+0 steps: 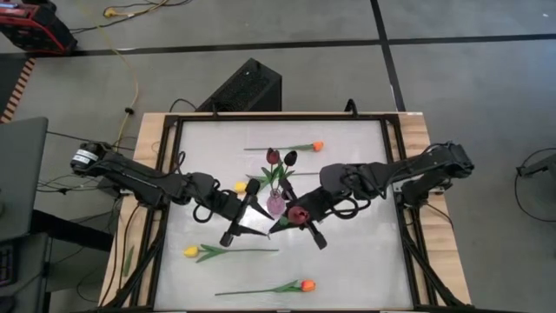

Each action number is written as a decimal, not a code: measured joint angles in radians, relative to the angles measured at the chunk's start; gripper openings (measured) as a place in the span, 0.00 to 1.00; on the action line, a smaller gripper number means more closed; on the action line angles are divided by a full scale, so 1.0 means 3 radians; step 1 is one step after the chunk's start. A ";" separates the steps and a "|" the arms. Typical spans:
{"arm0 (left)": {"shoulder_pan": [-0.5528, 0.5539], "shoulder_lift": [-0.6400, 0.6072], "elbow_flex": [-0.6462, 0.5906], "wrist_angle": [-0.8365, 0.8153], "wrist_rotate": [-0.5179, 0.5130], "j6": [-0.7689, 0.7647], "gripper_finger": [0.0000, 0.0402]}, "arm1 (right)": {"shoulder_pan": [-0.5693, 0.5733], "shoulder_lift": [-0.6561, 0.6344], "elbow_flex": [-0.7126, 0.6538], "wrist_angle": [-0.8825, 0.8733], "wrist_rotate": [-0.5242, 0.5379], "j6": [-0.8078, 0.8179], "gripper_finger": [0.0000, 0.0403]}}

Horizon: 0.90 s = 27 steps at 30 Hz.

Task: Sort flowers into vase by color
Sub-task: Put the red flower into the violet vase

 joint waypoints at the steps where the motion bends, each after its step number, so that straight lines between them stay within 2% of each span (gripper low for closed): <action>1: 0.0006 0.0000 0.0000 0.0036 -0.0008 -0.0021 0.49 | -0.0030 -0.0001 0.0000 0.0020 0.0000 0.0000 0.07; 9: 0.0079 0.0000 0.0001 0.0181 -0.0008 -0.0153 0.47 | -0.0247 -0.0001 0.0000 0.0017 0.0006 0.0124 0.08; 14: 0.0161 0.0000 0.0001 0.0151 -0.0054 -0.0308 0.41 | -0.0290 -0.0001 0.0000 -0.0001 0.0006 0.0212 0.07; 18: 0.0238 0.0000 0.0001 0.0108 -0.0059 -0.0371 0.29 | -0.0310 -0.0001 0.0000 -0.0013 0.0006 0.0211 0.07; 23: 0.0283 0.0000 0.0001 0.0102 0.0070 -0.0348 0.04 | -0.0306 -0.0001 -0.0001 -0.0032 0.0005 0.0201 0.16; 27: 0.0284 0.0000 0.0001 0.0139 0.0110 -0.0291 0.01 | -0.0306 -0.0001 -0.0001 -0.0094 0.0005 0.0200 0.24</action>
